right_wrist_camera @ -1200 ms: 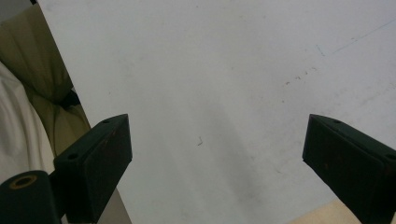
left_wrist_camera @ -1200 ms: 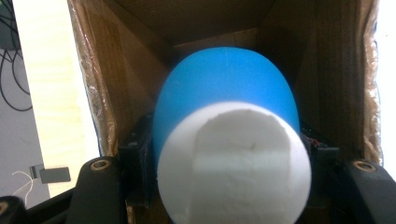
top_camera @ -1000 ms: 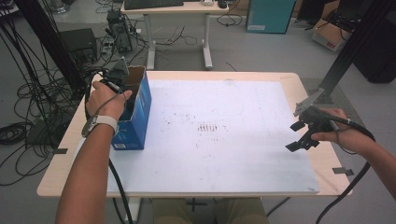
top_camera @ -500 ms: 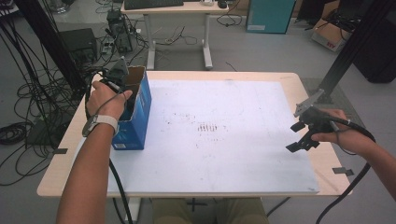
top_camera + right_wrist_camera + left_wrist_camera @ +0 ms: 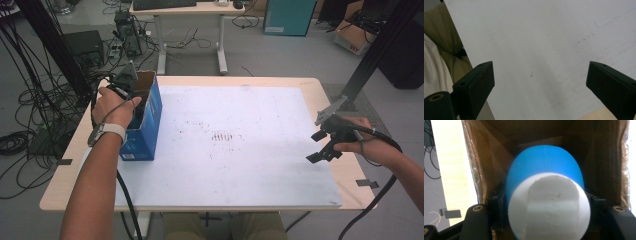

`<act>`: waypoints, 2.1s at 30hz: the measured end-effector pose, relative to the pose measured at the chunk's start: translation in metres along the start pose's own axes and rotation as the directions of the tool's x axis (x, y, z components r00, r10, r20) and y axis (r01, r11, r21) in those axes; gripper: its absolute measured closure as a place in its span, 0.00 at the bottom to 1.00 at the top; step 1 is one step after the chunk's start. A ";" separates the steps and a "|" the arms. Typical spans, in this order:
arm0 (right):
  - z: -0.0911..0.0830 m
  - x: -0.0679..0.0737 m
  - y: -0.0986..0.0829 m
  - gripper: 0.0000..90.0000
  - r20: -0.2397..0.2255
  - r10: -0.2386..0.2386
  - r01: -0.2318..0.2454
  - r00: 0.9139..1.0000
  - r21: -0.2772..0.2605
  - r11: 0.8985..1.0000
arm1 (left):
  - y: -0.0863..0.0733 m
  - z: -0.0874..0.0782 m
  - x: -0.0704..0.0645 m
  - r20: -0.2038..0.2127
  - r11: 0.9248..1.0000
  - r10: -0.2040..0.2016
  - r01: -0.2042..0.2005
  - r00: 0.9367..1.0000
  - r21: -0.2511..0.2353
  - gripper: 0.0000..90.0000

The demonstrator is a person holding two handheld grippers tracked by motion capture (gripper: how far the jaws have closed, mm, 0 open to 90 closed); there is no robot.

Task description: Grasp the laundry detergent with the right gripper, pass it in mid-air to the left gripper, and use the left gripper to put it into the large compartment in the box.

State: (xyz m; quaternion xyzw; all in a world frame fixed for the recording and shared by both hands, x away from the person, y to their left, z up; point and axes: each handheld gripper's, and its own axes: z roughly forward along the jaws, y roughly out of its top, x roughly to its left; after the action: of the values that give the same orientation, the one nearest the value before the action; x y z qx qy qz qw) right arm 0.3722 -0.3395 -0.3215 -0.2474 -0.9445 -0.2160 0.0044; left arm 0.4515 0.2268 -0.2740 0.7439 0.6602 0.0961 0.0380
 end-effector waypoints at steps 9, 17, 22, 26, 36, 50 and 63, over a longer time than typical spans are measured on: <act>0.000 0.000 0.000 0.09 0.001 -0.003 0.003 1.000 0.002 1.000 | 0.000 0.000 0.000 0.000 1.000 0.000 0.000 1.000 0.001 0.41; 0.000 0.001 0.000 0.09 0.001 0.009 -0.009 1.000 0.004 1.000 | 0.000 0.000 0.001 0.001 1.000 0.000 0.000 1.000 0.000 0.41; 0.000 0.000 0.000 0.09 -0.001 0.001 -0.001 1.000 0.002 1.000 | 0.000 0.000 0.001 0.001 1.000 -0.004 0.004 1.000 0.000 0.41; 0.001 0.000 -0.001 0.09 0.000 0.000 0.000 1.000 -0.002 1.000 | 0.000 0.000 0.001 0.003 1.000 -0.003 0.003 1.000 0.001 0.41; 0.002 0.000 -0.002 0.09 -0.007 0.004 -0.004 1.000 0.005 1.000 | 0.000 0.003 0.001 0.015 1.000 -0.017 0.017 1.000 -0.005 0.31; -0.003 0.000 -0.004 0.09 -0.004 0.008 -0.008 1.000 -0.010 1.000 | -0.001 -0.007 0.008 0.068 0.999 -0.011 0.014 0.998 -0.038 0.30; -0.008 0.002 0.001 0.09 0.002 0.003 -0.003 1.000 -0.009 1.000 | -0.001 -0.055 0.008 0.054 0.979 0.112 -0.101 0.992 -0.177 0.10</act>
State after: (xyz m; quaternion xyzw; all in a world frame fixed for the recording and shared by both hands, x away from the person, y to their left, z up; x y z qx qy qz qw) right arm 0.3698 -0.3408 -0.3138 -0.2490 -0.9431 -0.2202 0.0027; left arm 0.4409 0.2308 -0.2195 0.7747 0.6070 0.1318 0.1185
